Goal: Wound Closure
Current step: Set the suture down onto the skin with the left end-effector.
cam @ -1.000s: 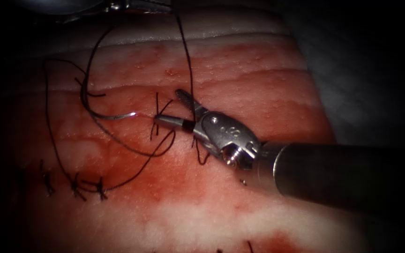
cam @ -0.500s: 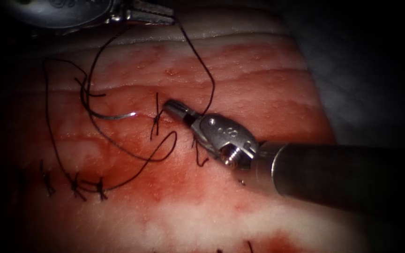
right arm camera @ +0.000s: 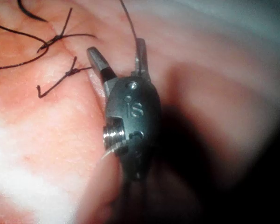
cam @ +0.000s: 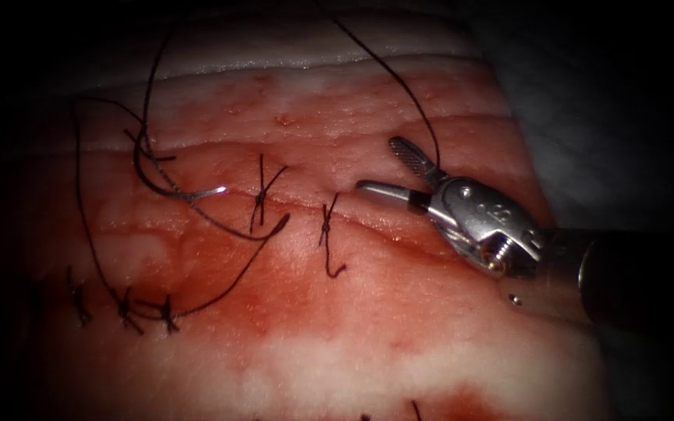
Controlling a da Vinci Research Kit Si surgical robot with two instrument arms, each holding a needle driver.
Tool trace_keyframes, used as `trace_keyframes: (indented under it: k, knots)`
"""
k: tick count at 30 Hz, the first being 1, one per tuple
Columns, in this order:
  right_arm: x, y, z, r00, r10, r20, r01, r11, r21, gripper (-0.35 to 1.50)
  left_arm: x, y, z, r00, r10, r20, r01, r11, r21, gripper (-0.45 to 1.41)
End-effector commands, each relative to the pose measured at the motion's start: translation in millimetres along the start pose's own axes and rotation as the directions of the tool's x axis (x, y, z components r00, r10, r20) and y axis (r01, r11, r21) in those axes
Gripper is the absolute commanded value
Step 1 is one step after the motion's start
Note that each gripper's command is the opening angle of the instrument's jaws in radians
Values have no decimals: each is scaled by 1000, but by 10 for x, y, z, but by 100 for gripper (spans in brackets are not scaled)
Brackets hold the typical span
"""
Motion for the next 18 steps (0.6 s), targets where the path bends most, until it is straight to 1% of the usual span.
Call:
trace_keyframes:
  k: [1, 4, 6, 10, 15, 18]
  knots:
    - [0, 17, -8, 1000, -5, -7, 5, 1000, -16, 131, -9, -13, 13, 1000, -7, 2, 7, 1000, 14, -45]
    - [1, 32, -23, 1000, -15, 0, 15, 999, -42, 130, -32, -31, 30, 1000, -17, 7, 17, 1000, 24, -45]
    - [0, 37, -30, 1000, -18, 3, 18, 998, -58, 128, -49, -43, 44, 999, -24, 24, 23, 999, 40, -45]
    - [-3, 44, -39, 1000, -25, 3, 25, 996, -90, 126, -92, -68, 81, 999, -32, 37, 29, 997, 75, -45]
    - [-9, 43, -43, 999, -36, 0, 36, 995, -98, 126, -144, -87, 126, 994, -102, 47, 96, 989, 110, -45]
    - [-12, 42, -44, 999, -38, -2, 38, 994, -99, 126, -179, -94, 153, 984, -175, 44, 168, 978, 122, -45]
